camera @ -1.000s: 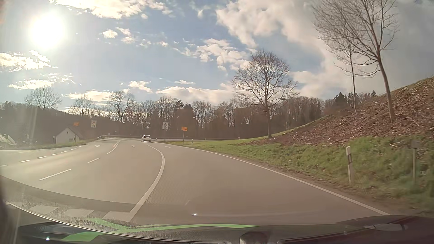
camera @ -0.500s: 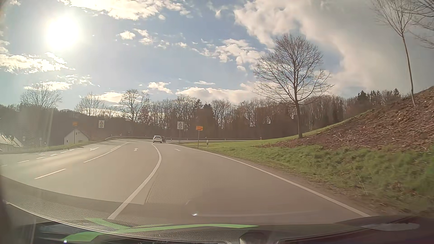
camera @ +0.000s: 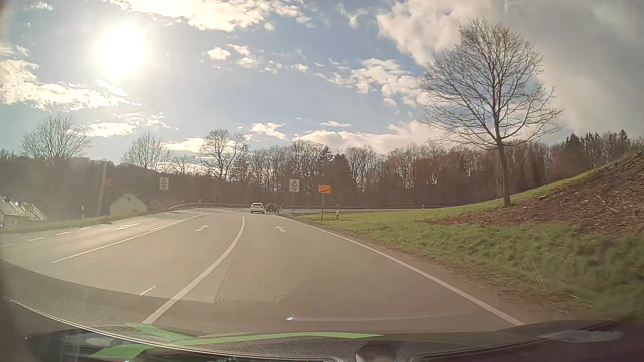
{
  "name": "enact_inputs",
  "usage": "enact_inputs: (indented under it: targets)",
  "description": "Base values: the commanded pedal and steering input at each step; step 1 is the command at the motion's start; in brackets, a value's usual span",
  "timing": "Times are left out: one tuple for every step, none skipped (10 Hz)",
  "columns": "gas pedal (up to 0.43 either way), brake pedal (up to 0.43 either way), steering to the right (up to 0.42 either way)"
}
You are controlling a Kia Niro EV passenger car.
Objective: Follow the waypoints while adhering to traffic rules and regulations
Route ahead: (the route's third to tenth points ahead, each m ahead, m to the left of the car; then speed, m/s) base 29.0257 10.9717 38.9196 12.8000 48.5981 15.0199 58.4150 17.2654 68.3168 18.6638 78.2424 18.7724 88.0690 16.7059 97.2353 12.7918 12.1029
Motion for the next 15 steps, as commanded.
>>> enact_inputs:
  targets:
    - [0.150,0.000,-0.078]
    - [0.150,0.000,-0.078]
    - [0.150,0.000,-0.078]
    - [0.150,0.000,-0.078]
    - [0.150,0.000,-0.078]
    - [0.150,0.000,-0.075]
    - [0.150,0.000,-0.071]
    - [0.150,0.000,-0.064]
    - [0.150,0.000,-0.056]
    - [0.150,0.000,-0.048]
    - [0.150,0.000,-0.041]
    - [0.150,0.000,-0.039]
    - [0.150,0.000,-0.039]
    - [0.150,0.000,-0.037]
    - [0.150,0.000,-0.033]
